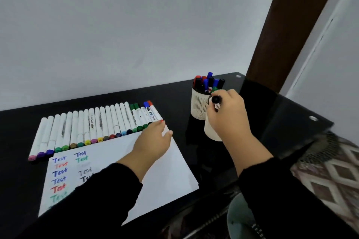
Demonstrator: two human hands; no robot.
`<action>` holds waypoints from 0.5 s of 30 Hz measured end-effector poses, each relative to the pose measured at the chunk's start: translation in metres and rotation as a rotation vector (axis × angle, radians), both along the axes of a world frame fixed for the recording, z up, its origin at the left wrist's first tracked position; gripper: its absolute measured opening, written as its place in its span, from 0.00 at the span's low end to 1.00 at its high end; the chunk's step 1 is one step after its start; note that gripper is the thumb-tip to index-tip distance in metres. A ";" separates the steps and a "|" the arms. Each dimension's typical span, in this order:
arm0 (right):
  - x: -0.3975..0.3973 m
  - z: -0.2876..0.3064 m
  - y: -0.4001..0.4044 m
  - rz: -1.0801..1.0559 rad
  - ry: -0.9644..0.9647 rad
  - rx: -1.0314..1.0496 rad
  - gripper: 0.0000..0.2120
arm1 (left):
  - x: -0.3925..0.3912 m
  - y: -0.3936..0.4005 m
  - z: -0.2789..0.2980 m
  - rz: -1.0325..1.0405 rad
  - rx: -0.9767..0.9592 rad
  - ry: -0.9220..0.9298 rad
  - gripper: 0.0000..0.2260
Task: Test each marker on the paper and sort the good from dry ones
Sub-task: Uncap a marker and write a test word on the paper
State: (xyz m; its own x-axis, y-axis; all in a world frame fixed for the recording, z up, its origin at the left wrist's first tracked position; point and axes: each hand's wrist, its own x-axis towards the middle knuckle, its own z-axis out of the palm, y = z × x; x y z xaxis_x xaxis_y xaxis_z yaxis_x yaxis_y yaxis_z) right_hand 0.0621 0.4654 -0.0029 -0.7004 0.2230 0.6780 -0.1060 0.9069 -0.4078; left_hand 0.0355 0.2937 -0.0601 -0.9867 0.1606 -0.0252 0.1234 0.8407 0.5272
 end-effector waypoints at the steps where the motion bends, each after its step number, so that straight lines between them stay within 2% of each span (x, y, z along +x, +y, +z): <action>1: -0.003 -0.001 0.007 -0.012 -0.050 0.001 0.10 | -0.001 0.002 -0.008 -0.012 -0.081 0.015 0.24; 5: -0.012 -0.004 0.031 -0.004 -0.173 0.068 0.04 | -0.003 0.007 -0.028 -0.027 -0.248 0.020 0.27; 9: -0.023 -0.001 0.038 -0.008 -0.358 0.092 0.17 | -0.003 0.009 -0.036 -0.009 -0.257 0.022 0.28; 15: -0.035 0.004 0.039 0.055 -0.501 -0.011 0.12 | -0.003 0.008 -0.036 -0.006 -0.253 0.021 0.27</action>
